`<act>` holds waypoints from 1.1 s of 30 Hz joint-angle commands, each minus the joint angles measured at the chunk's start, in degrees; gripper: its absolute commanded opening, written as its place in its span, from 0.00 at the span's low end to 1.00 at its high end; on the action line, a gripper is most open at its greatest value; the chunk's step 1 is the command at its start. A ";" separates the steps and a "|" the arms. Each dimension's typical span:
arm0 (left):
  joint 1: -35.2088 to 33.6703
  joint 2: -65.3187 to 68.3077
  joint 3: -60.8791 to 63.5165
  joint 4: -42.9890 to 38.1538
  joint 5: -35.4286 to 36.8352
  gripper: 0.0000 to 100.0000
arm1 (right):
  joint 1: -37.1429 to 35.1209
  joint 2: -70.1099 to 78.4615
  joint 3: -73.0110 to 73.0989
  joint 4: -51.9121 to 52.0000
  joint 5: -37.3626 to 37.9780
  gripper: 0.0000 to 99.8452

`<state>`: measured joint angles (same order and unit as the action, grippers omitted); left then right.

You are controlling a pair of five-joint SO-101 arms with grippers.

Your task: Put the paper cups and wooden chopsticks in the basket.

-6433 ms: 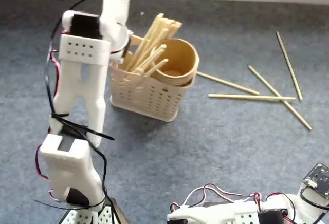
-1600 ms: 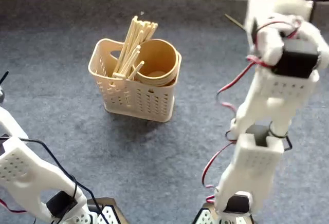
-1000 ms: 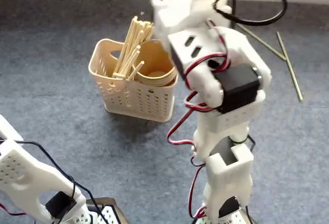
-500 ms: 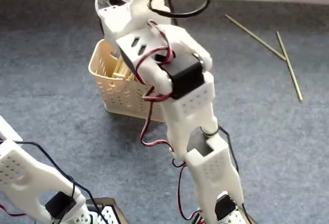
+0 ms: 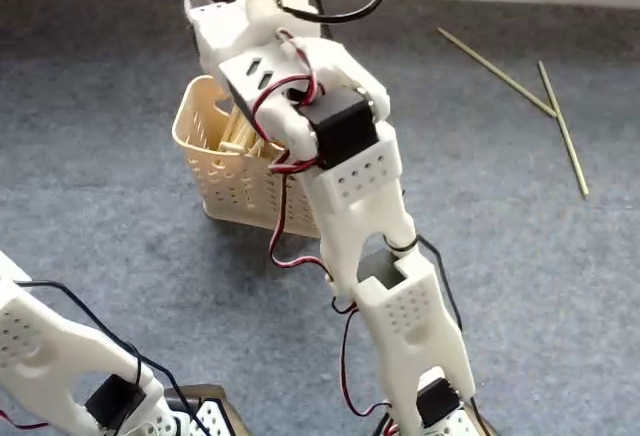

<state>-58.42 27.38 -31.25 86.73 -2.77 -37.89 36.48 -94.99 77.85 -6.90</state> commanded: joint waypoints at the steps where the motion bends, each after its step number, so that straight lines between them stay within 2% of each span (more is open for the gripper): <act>1: 0.31 -3.38 -0.84 -0.62 -0.44 0.13 | 1.98 -0.66 -6.29 1.54 1.32 0.00; 12: -0.22 -3.38 -1.71 -0.62 -0.44 0.13 | 1.80 4.44 -6.20 1.54 1.32 0.01; 18: -0.13 -3.38 -2.51 -0.88 -0.44 0.13 | 1.80 3.38 -6.29 1.54 1.32 0.10; 33: -0.22 -3.38 -2.95 -0.88 -0.44 0.13 | 0.31 1.19 -6.29 4.79 1.49 0.10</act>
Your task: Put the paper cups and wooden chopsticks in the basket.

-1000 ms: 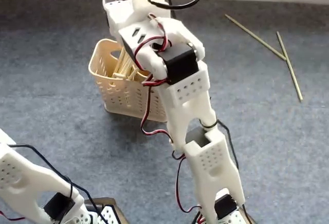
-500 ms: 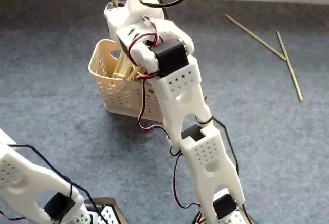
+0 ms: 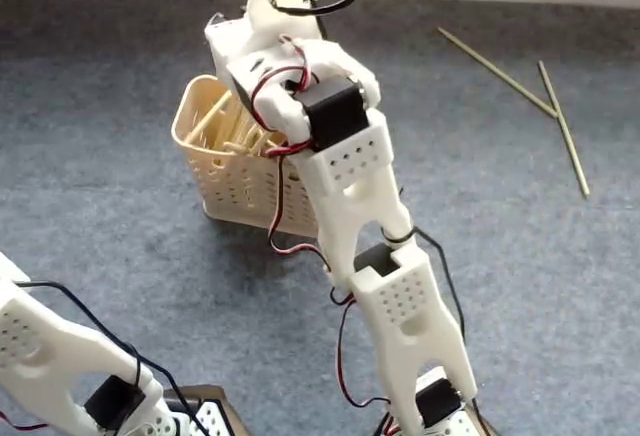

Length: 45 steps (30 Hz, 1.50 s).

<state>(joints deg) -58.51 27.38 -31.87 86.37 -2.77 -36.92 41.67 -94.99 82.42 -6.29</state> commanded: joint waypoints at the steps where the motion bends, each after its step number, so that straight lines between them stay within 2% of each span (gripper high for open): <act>1: -0.13 -3.38 -2.33 -0.53 -0.44 0.13 | -0.66 -4.00 -6.29 0.22 0.97 0.10; 10: -0.13 -3.38 -2.33 -0.53 -0.44 0.13 | 0.13 -3.38 -6.37 1.63 2.02 0.10; 15: 0.31 -3.03 -2.33 -0.62 -0.53 0.13 | 1.27 -11.12 -6.29 2.24 10.55 0.10; 20: 1.63 -2.95 -2.07 -0.18 -0.53 0.13 | 4.18 -20.97 -6.29 7.08 10.73 0.10; 24: 3.74 -3.30 -2.15 -0.18 -2.99 0.13 | 12.97 -29.05 -6.29 8.57 10.73 0.10; 28: 8.48 -3.47 -3.82 -0.18 -6.42 0.13 | 29.05 -32.57 -5.41 11.65 10.73 0.10; 33: 13.58 -3.47 -7.34 2.81 -6.24 0.13 | 44.62 -22.64 4.44 10.68 11.08 0.11; 36: 15.16 -3.38 -8.31 3.78 -6.33 0.13 | 51.74 -12.79 9.19 1.89 12.22 0.11; 40: 15.78 -3.12 -8.04 3.87 -6.33 0.13 | 53.32 1.45 14.20 -17.19 17.32 0.11; 45: 13.67 -2.95 -7.96 3.96 -6.51 0.13 | 52.00 13.58 15.25 -21.85 17.23 0.11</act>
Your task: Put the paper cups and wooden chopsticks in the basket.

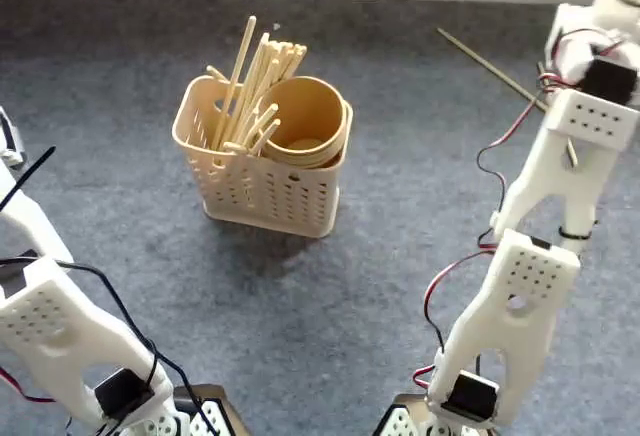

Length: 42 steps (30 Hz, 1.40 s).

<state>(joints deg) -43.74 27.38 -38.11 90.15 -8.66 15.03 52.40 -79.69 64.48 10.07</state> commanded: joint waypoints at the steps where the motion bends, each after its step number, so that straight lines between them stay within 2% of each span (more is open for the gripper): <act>1: -1.89 -3.12 -1.80 0.18 -0.70 0.13 | 0.40 4.97 -0.04 -5.14 1.14 0.11; 3: -3.12 -3.38 -1.98 -0.26 -0.70 0.13 | 1.89 8.75 0.31 -8.57 1.23 0.12; 5: -3.38 -3.38 -1.98 -0.26 -0.70 0.13 | 2.95 11.82 -0.04 -10.42 1.76 0.19; 10: -3.38 -2.95 -1.80 0.09 -0.70 0.13 | 4.35 14.90 -0.04 -10.77 7.12 0.28; 18: -3.56 -3.38 -1.71 0.18 -0.70 0.13 | 3.47 23.78 0.22 -16.92 7.30 0.28; 26: -4.26 -3.38 -1.71 0.18 -0.70 0.13 | 2.68 31.69 -0.04 -17.63 7.30 0.28; 29: -5.05 -3.38 -1.71 0.18 -0.70 0.13 | 3.56 31.69 0.31 -17.01 7.30 0.18; 31: -5.23 -3.38 -1.71 0.18 -0.70 0.13 | 4.09 31.69 0.22 -14.11 7.30 0.03; 32: -5.49 -3.38 -1.71 0.18 -0.70 0.13 | 4.35 31.69 -0.04 -11.65 7.30 0.00; 33: -5.49 -3.38 -1.71 0.09 -0.70 0.13 | 4.26 31.34 -0.04 -8.84 7.38 0.02; 35: -5.32 -3.38 -1.80 -0.09 -0.70 0.13 | 3.21 30.81 -1.10 -3.56 8.35 0.00; 42: -5.58 -3.38 -1.98 -0.26 -0.44 0.13 | -2.59 32.31 -15.87 18.77 18.46 0.01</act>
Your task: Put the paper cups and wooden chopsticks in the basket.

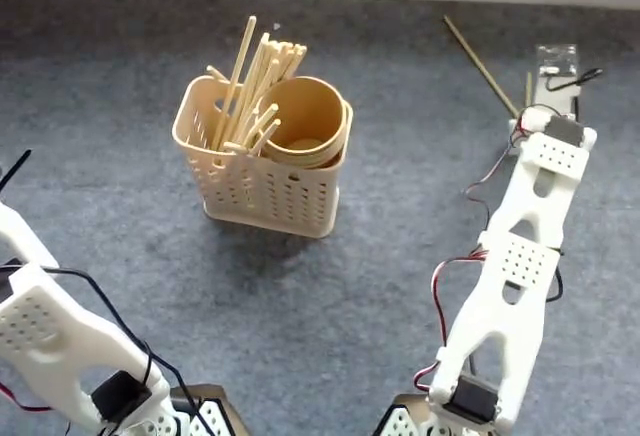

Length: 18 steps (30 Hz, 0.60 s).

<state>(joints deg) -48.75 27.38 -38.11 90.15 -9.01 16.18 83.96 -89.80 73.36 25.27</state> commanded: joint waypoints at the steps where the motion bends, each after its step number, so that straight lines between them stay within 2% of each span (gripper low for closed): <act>1: -0.57 -3.38 -1.98 -0.26 -0.09 0.13 | -4.35 1.54 -9.27 12.44 4.22 0.01; 3: -0.40 -3.38 -1.98 -0.26 -0.09 0.13 | -5.67 1.71 -13.67 15.96 7.03 0.01; 9: -0.22 -2.86 -1.98 -0.44 0.00 0.13 | -6.64 -1.45 -11.56 25.27 19.60 0.01; 11: -0.22 -2.86 -1.71 -1.67 0.00 0.13 | -6.37 -4.09 -11.56 27.47 21.27 0.01; 14: -0.22 -2.86 -1.71 -2.37 0.00 0.13 | -5.93 -10.42 -11.56 27.74 20.84 0.01; 18: 0.75 -2.86 -1.71 -2.29 0.00 0.13 | -6.20 -22.73 -11.12 27.82 11.96 0.01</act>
<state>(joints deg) -48.66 27.38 -38.11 88.40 -9.01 10.55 73.67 -95.78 100.18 42.42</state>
